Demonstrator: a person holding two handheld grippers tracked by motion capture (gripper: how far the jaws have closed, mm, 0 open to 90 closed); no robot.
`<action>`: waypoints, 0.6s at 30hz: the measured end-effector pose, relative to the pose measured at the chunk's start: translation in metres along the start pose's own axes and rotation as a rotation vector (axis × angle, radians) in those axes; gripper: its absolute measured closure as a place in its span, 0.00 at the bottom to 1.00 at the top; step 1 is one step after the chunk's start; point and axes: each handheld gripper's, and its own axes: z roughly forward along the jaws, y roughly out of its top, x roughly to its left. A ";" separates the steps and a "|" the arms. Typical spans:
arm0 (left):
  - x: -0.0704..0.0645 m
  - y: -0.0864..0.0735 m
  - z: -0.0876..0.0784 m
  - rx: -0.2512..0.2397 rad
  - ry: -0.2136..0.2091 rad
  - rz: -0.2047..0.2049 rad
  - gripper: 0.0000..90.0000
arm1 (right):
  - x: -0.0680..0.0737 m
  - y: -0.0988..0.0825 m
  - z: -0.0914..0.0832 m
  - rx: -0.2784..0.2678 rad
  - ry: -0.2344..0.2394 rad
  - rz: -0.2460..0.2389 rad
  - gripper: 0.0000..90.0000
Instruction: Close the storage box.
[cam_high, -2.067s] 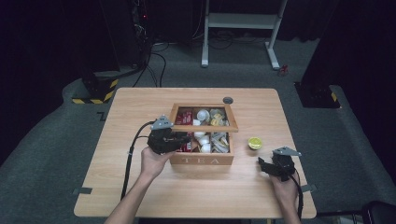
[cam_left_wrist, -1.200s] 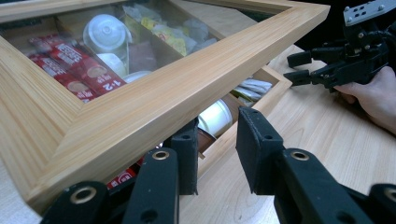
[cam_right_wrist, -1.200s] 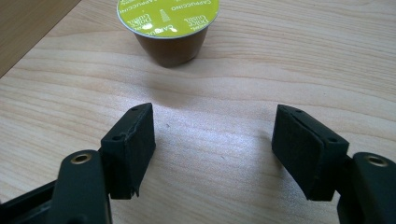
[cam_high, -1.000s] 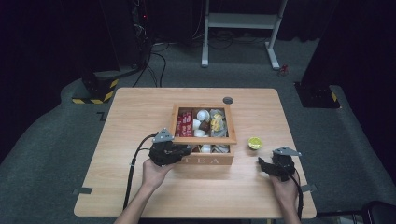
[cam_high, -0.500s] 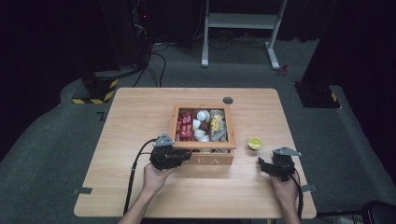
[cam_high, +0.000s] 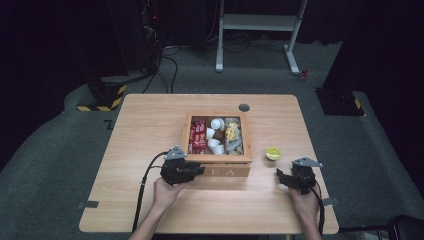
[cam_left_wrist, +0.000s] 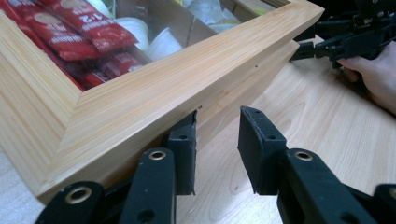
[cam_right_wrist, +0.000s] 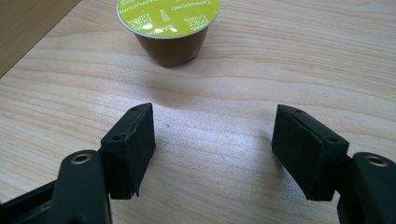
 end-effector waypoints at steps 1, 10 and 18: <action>0.000 -0.001 0.000 0.001 -0.001 -0.001 0.75 | 0.000 0.000 0.000 0.000 0.000 0.000 0.34; -0.001 -0.007 0.002 0.017 -0.001 0.014 0.75 | 0.000 0.000 0.000 0.000 0.000 0.000 0.34; -0.003 -0.011 0.002 0.028 -0.001 0.029 0.72 | 0.000 0.000 0.000 0.000 0.000 0.001 0.34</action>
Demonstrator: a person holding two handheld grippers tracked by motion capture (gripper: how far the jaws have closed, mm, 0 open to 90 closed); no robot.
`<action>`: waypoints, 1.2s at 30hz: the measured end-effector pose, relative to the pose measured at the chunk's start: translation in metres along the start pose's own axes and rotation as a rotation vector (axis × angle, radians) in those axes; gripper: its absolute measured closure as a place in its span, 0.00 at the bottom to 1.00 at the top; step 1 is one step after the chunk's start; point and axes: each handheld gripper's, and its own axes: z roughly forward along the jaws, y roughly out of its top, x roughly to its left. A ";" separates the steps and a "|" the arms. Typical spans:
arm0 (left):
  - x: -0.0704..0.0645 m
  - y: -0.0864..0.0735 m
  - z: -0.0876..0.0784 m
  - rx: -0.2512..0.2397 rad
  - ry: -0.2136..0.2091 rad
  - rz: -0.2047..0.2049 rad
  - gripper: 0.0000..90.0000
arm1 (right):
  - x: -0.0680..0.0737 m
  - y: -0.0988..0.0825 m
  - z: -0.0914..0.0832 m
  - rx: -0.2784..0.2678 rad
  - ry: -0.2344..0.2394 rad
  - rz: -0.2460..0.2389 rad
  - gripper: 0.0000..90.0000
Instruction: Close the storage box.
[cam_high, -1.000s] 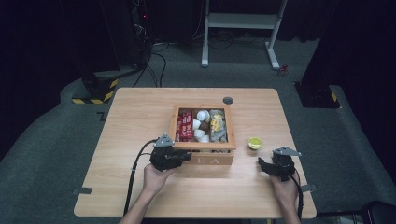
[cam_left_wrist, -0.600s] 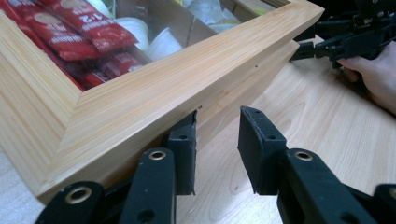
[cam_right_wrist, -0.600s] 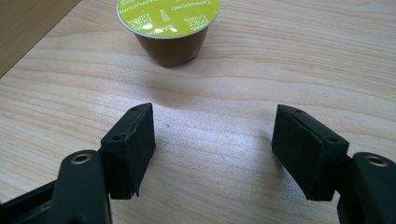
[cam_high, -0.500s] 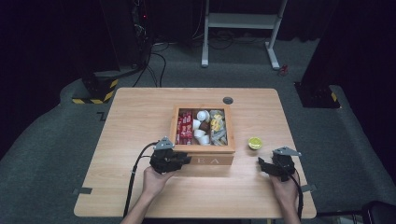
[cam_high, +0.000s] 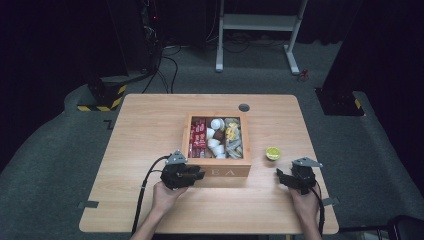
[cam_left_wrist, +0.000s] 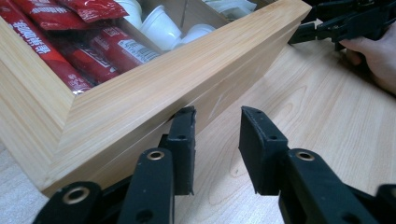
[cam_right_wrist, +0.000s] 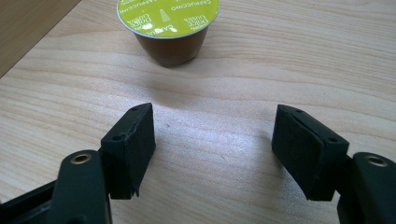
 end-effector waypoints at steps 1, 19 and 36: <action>0.000 0.000 0.000 0.000 0.003 0.000 0.71 | 0.000 0.000 0.000 0.000 0.000 0.000 0.34; 0.006 -0.002 -0.032 -0.053 0.018 -0.040 0.59 | 0.000 0.000 0.000 0.000 0.000 0.001 0.34; 0.025 -0.003 -0.058 -0.110 0.122 -0.095 0.49 | 0.000 0.000 0.000 0.000 0.000 0.001 0.34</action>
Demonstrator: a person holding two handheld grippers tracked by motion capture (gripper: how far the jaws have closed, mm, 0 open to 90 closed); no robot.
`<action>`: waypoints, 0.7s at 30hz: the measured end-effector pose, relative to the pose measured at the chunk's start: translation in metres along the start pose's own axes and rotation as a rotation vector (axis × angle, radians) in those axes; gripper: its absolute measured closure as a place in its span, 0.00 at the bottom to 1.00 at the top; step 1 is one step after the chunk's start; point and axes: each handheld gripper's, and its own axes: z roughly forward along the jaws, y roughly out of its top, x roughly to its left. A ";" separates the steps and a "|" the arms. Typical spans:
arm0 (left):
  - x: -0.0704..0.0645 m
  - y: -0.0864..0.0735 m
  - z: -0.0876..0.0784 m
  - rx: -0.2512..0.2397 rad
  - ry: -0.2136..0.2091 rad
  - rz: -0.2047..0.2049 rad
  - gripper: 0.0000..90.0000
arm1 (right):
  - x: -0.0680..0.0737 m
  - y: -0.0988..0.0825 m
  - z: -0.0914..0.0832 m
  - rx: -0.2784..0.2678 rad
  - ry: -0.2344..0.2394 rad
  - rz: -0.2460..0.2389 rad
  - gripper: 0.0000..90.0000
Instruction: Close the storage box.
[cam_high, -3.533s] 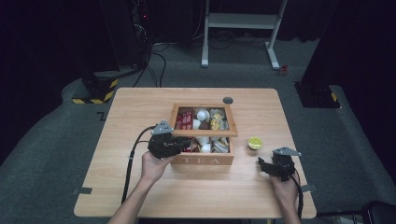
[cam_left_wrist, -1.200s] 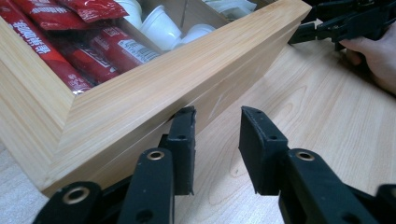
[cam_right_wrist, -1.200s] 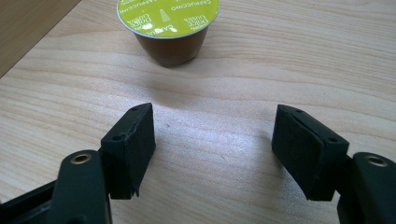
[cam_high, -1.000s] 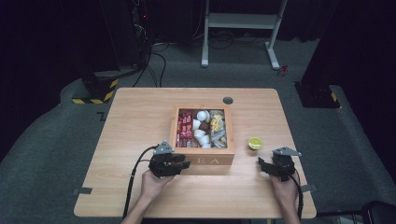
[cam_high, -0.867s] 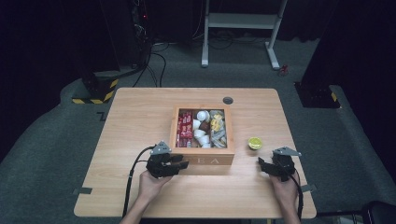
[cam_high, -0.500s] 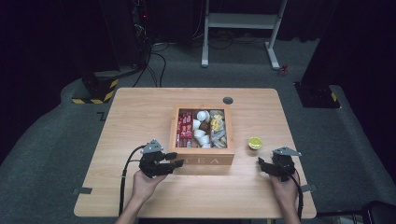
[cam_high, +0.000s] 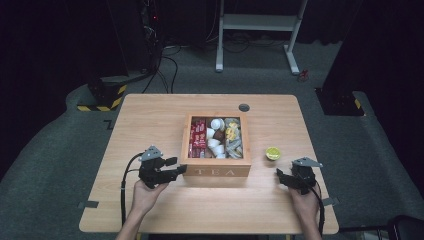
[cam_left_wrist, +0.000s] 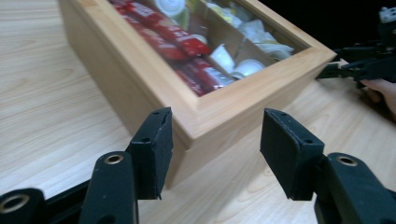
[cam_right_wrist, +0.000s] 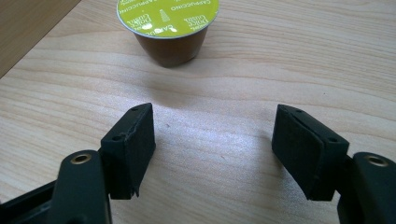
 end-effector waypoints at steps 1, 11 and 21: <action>0.002 0.000 -0.002 -0.004 0.005 -0.007 0.49 | 0.000 0.000 0.000 0.000 0.000 0.000 0.34; 0.007 -0.004 -0.013 -0.033 0.179 0.018 0.48 | 0.000 0.000 0.000 0.000 0.000 0.000 0.34; 0.023 -0.008 -0.025 -0.061 0.260 -0.023 0.48 | 0.000 0.000 0.000 0.000 0.000 0.000 0.34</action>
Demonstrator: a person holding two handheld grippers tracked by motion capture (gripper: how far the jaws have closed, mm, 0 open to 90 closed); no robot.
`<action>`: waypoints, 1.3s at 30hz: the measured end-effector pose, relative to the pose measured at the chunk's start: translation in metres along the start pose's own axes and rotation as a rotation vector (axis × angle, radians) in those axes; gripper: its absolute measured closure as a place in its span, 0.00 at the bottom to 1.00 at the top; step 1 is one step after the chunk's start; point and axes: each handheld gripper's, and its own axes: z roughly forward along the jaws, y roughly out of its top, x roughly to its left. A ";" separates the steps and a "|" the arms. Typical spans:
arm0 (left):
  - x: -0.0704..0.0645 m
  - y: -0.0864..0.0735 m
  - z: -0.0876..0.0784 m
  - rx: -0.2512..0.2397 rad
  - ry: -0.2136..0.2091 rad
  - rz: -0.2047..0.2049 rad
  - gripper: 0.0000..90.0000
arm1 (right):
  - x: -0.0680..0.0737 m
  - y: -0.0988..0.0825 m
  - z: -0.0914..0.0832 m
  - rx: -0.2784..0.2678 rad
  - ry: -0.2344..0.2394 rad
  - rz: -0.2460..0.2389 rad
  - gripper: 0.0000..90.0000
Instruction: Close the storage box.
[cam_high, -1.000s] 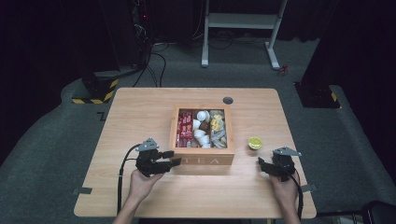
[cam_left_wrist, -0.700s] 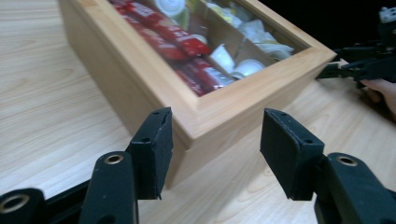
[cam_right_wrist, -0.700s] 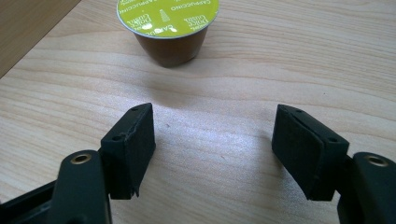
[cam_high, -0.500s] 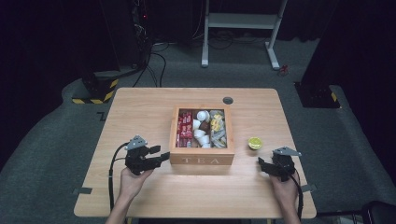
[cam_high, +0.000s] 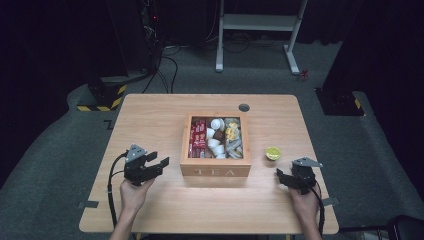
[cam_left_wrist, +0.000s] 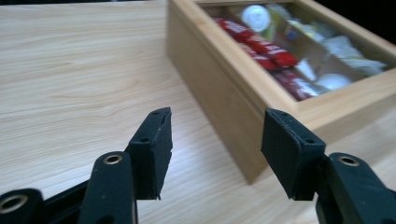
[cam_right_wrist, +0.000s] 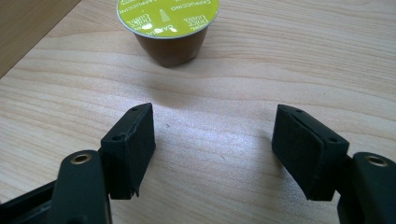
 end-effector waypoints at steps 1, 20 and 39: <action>0.002 -0.001 -0.001 -0.002 0.017 0.003 0.48 | 0.000 0.000 0.000 0.000 0.000 0.000 0.34; 0.033 -0.029 0.011 0.068 0.113 -0.024 0.45 | 0.000 0.000 0.000 0.000 0.000 0.000 0.34; 0.040 -0.050 0.042 0.168 0.189 -0.022 0.44 | 0.000 0.000 0.000 0.000 0.000 0.000 0.34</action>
